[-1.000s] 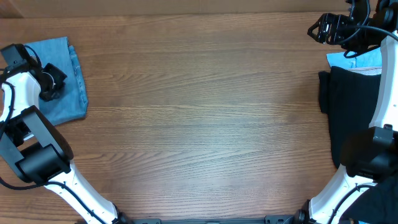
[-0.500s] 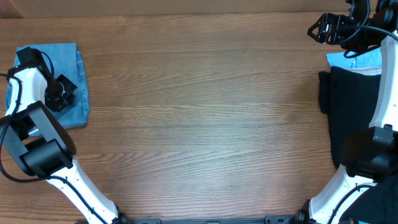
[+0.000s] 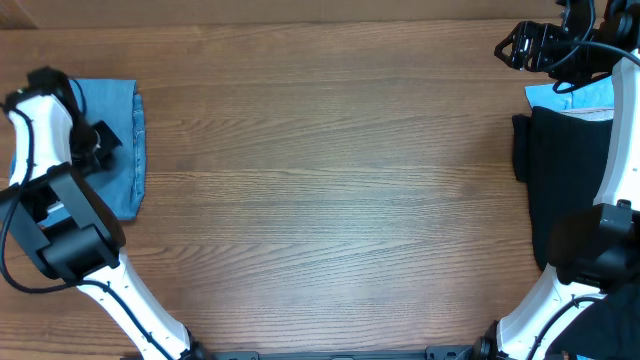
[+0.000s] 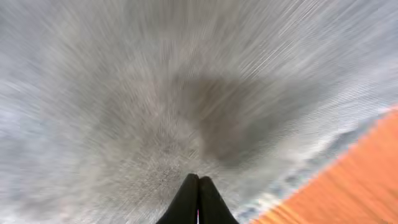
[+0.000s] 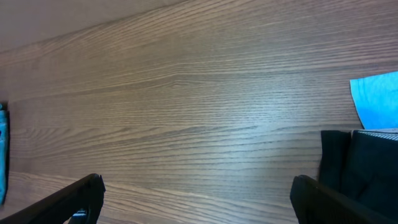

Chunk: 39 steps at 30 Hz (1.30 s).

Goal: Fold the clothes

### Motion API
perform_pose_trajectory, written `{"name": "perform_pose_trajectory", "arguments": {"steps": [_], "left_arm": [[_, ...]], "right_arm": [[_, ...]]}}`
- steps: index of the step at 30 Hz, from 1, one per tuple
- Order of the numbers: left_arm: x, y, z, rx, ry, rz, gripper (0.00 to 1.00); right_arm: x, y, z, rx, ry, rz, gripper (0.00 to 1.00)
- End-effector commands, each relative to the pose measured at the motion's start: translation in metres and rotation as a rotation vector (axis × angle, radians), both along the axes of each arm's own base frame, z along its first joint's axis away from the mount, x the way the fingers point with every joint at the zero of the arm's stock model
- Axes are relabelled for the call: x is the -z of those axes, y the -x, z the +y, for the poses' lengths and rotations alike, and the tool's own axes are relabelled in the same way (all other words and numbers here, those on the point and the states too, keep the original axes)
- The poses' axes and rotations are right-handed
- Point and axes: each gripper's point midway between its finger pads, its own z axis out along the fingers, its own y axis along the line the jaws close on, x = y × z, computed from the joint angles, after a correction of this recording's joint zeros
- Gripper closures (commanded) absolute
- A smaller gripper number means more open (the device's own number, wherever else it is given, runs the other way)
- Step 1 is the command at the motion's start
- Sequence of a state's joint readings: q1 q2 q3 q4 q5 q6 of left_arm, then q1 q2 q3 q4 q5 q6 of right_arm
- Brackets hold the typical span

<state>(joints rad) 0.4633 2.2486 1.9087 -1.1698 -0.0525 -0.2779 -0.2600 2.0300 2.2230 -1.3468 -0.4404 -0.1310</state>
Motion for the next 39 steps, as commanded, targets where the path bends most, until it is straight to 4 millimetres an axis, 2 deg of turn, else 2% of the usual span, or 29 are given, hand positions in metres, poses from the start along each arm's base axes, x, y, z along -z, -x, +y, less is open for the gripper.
{"name": "perform_pose_trajectory", "arguments": {"steps": [1,3,7,12,17,25,39], "left_arm": [[-0.072,-0.018,-0.021,0.073,0.003,-0.108,0.95],[-0.068,-0.004,-0.037,0.106,0.039,-0.034,0.96],[-0.038,0.007,-0.060,0.238,0.054,0.059,0.96],[0.013,0.024,-0.071,0.348,0.040,0.138,0.96],[0.034,0.031,-0.058,0.448,-0.038,0.181,0.96],[0.036,0.006,-0.047,0.615,-0.109,0.108,0.96],[0.031,-0.005,-0.016,0.662,-0.224,0.102,0.96]], "right_arm": [[-0.003,-0.001,0.000,-0.002,0.003,-0.013,0.00],[-0.003,-0.001,0.000,-0.001,0.003,-0.012,0.00],[-0.003,-0.001,0.000,-0.001,0.003,-0.012,0.00],[-0.003,-0.001,0.000,-0.002,0.003,-0.013,0.00],[-0.003,-0.001,0.000,-0.002,0.003,-0.013,0.00],[-0.003,-0.001,0.000,-0.001,0.003,-0.012,0.00],[-0.003,-0.001,0.000,-0.001,0.003,-0.012,0.00]]}}
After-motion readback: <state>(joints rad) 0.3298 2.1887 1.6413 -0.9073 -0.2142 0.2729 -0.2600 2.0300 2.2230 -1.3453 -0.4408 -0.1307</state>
